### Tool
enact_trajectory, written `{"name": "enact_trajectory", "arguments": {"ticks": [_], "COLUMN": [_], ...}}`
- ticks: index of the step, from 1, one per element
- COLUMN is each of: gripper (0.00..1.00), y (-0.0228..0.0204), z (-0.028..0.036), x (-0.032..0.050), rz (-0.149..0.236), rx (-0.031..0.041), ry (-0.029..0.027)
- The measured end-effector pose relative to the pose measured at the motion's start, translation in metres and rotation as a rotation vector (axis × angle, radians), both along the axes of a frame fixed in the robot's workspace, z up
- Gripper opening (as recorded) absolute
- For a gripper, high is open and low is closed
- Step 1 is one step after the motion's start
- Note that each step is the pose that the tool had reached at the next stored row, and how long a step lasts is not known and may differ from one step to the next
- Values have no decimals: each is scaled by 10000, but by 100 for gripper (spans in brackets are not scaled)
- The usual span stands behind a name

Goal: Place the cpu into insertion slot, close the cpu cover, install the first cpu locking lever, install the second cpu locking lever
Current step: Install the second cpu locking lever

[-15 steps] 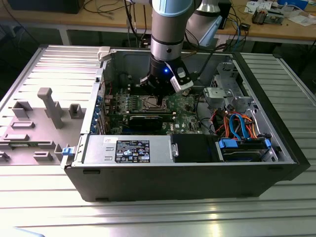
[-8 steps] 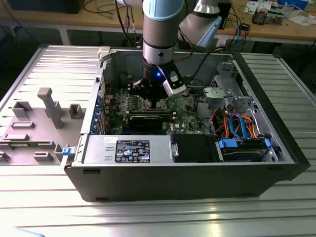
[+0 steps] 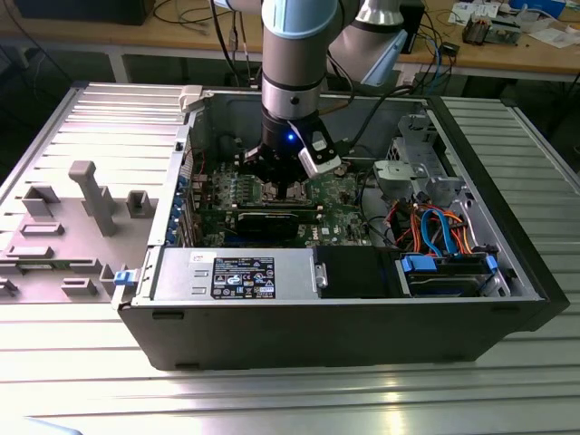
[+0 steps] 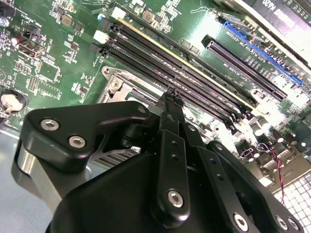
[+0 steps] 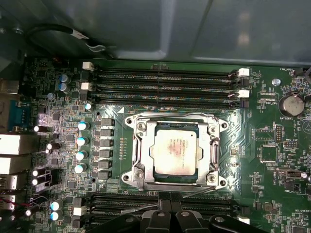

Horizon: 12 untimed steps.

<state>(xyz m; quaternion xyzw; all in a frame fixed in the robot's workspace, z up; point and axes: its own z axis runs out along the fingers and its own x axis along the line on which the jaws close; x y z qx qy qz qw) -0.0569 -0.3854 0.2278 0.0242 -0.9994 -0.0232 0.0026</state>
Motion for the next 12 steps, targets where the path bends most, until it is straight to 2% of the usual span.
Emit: {"name": "enact_trajectory", "arguments": {"ticks": [12], "gripper": [11], "y": [-1], "z": [-4], "x": [0], "rz": [-1], "rx": [5], "ry": [0]}}
